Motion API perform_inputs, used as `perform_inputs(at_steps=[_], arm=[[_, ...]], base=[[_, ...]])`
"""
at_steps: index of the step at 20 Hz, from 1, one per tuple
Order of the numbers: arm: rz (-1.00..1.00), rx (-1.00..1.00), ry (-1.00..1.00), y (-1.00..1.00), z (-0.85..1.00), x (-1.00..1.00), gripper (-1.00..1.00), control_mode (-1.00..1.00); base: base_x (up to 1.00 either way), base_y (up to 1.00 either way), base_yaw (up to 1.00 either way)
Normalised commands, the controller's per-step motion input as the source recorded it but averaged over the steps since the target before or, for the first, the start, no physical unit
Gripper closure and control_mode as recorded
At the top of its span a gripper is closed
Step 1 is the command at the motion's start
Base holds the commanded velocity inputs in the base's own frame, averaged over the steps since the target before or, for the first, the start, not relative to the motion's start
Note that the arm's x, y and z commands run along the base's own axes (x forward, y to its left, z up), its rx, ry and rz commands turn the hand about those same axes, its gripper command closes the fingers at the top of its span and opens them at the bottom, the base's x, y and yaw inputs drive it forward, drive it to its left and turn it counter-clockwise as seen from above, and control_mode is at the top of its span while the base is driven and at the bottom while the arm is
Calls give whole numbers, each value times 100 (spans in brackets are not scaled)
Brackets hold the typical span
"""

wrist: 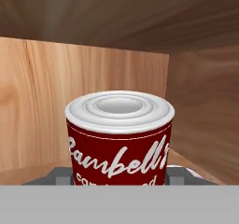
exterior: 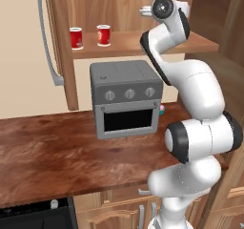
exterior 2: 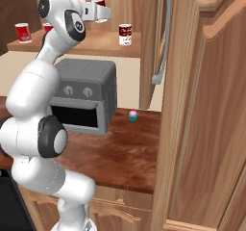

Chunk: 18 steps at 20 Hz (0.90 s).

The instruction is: Stack two cans on top of the other two cans in the cabinet.

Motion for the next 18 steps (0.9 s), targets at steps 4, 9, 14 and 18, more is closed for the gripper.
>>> perform_inputs(at_steps=[4,9,14,18], arm=[[-6,0,0,-26,16,0,100,-100],[-5,0,0,-31,9,0,100,-100],[-2,0,0,-36,0,-1,100,-100],[0,2,0,-35,-5,0,100,-100]], base=[[0,0,0],[0,0,0],[0,0,0],[0,0,0]])
